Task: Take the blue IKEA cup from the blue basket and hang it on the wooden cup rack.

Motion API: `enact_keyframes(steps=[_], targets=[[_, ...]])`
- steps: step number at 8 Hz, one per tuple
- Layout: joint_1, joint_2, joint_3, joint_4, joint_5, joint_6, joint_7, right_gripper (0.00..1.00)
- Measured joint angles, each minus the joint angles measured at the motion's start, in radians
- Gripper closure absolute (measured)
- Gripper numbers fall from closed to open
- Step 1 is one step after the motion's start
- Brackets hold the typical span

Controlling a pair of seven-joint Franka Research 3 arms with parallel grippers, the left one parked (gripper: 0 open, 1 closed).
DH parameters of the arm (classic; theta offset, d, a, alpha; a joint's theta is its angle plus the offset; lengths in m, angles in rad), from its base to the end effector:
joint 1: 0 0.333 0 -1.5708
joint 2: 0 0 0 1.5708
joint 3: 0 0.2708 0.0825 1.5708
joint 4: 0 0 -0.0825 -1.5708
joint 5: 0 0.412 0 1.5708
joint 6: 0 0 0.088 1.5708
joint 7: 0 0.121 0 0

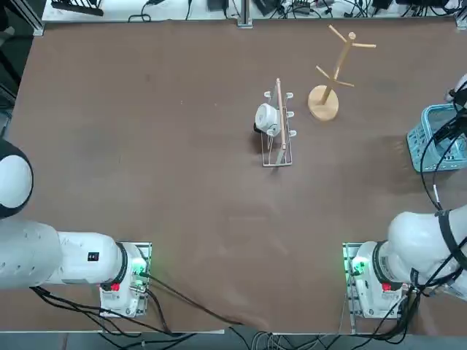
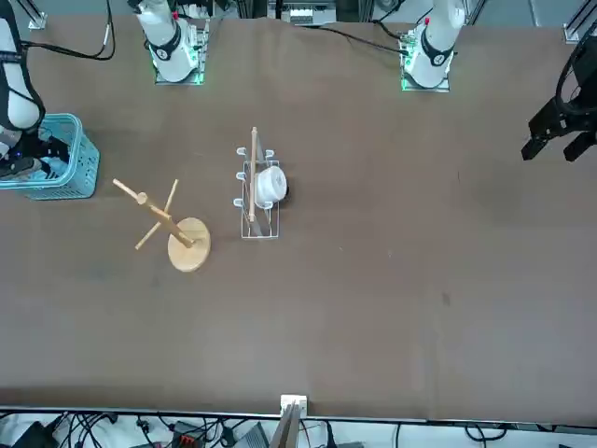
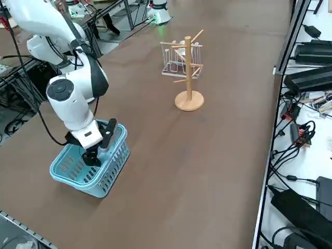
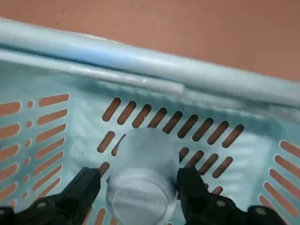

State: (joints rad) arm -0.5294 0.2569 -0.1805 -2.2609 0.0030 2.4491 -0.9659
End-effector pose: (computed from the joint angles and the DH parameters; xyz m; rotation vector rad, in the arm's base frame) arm 0.4038 -0.3531 0.1633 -3.0949 -0.4014 0.1184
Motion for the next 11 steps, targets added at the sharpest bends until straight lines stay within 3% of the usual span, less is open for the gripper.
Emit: enact_keyframes(steps=[11], targets=[[-0.015,0.010,0.000,0.000,0.000,-0.024,-0.021,0.00]])
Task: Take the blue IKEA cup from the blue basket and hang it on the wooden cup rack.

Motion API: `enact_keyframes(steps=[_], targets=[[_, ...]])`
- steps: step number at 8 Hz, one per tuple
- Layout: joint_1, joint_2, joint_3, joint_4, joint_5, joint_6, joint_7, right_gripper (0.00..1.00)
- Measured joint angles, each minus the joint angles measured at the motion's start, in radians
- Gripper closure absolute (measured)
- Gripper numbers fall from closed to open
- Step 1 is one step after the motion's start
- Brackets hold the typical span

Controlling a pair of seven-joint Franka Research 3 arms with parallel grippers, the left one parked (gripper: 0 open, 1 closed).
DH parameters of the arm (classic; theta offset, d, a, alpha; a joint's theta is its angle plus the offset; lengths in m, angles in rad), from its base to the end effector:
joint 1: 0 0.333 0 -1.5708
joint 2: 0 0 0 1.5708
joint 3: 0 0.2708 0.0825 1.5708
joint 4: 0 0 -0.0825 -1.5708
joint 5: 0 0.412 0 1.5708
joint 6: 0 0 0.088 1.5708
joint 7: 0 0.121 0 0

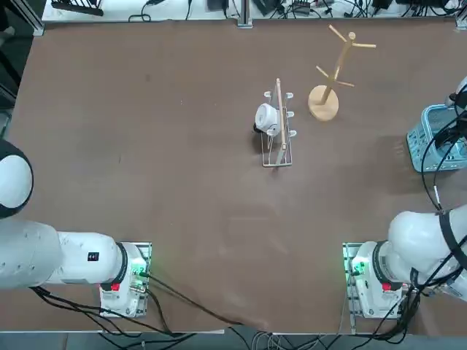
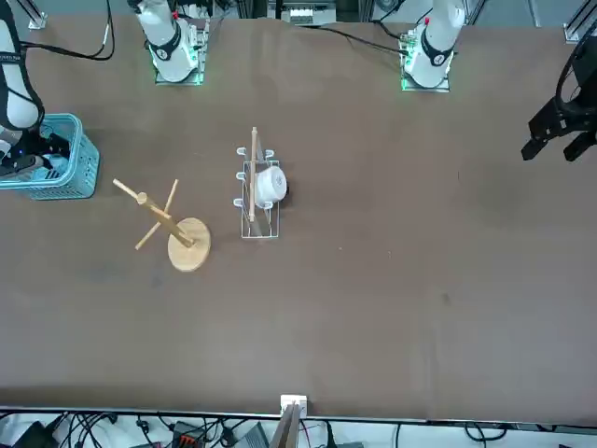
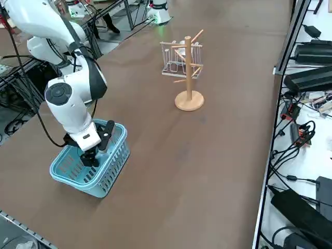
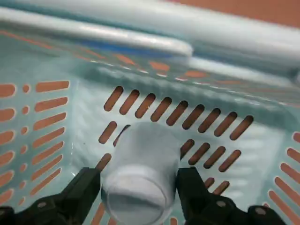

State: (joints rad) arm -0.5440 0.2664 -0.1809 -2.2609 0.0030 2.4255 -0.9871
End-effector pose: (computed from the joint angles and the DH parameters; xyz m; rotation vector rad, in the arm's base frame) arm 0.3948 -0.3564 0.1565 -3.0674 -0.4069 0.1525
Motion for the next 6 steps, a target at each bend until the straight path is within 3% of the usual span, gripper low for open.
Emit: enact_keyframes(steps=[3,4,6], targets=[[0.000,0.000,0.000,0.000,0.000,-0.003,-0.001,0.04],[0.000,0.000,0.000,0.000,0.000,-0.003,-0.008,0.11],[0.000,0.000,0.000,0.002,0.000,-0.006,-0.016,0.14]])
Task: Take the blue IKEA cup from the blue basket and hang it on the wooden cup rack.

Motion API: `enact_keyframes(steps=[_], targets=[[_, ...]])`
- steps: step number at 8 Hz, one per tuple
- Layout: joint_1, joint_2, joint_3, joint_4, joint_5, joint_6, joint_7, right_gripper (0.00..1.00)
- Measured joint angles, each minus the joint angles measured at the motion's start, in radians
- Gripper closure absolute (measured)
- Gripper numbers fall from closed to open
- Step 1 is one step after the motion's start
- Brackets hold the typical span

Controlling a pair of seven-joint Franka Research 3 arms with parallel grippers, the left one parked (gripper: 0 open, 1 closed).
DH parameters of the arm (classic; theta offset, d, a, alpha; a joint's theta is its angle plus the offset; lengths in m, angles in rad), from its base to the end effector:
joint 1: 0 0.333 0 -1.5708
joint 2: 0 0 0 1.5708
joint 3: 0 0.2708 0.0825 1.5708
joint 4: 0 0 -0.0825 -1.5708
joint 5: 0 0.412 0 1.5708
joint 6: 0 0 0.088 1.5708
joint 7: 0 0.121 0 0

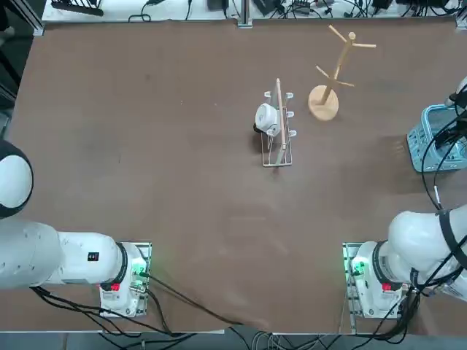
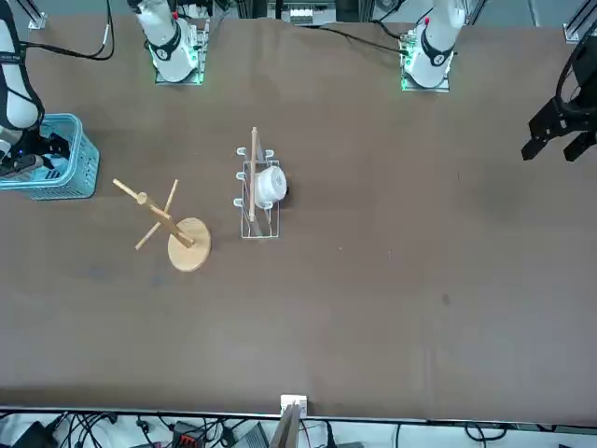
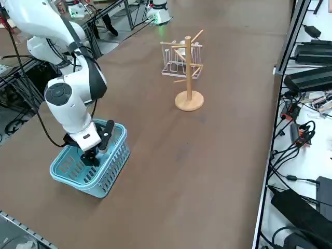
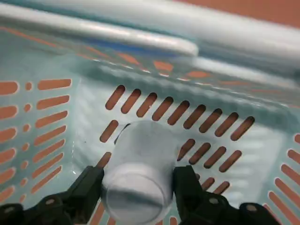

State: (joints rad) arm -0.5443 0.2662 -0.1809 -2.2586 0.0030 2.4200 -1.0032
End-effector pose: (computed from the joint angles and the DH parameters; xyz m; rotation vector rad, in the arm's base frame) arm 0.3949 -0.3566 0.1571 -3.0609 -0.4306 0.1547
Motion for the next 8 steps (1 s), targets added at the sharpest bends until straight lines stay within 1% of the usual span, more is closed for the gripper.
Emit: enact_keyframes(steps=[5,8], targets=[[0.001,0.000,0.001,0.005,0.000,-0.002,-0.009,0.15],[0.007,-0.002,0.006,0.033,0.000,-0.002,-0.011,0.15]])
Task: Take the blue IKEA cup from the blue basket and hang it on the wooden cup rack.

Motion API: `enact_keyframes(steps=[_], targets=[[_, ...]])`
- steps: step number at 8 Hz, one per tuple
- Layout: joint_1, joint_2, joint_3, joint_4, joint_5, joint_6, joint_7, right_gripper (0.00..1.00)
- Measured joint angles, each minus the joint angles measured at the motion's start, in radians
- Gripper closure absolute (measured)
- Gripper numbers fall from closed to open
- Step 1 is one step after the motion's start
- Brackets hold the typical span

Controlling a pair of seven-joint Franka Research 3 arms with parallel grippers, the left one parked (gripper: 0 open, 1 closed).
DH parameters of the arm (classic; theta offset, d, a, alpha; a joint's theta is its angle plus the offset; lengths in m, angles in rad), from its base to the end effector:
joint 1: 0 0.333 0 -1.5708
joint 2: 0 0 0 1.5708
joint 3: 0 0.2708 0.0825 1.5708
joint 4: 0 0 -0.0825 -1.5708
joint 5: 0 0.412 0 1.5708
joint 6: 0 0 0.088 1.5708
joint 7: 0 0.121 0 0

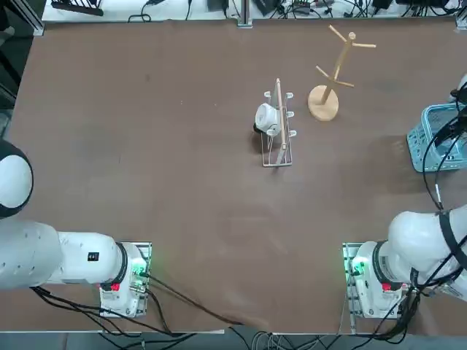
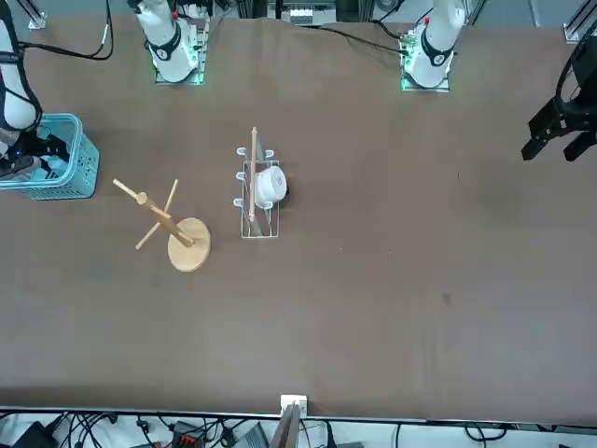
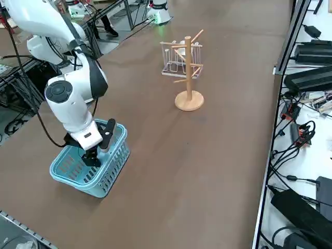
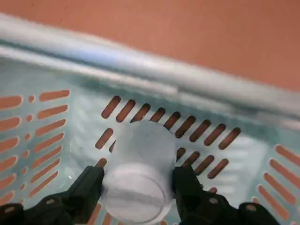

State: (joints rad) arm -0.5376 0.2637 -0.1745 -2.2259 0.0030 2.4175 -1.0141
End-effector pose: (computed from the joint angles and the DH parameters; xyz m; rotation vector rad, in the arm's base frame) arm 0.4103 -0.3595 0.1707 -3.0799 -0.4719 0.1206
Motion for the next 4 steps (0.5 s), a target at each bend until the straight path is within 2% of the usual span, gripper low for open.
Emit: enact_keyframes(steps=[2,4], targets=[[0.004,-0.001,0.001,0.041,0.000,-0.052,-0.004,0.15],[0.007,-0.006,0.004,0.109,0.000,-0.182,-0.009,0.15]])
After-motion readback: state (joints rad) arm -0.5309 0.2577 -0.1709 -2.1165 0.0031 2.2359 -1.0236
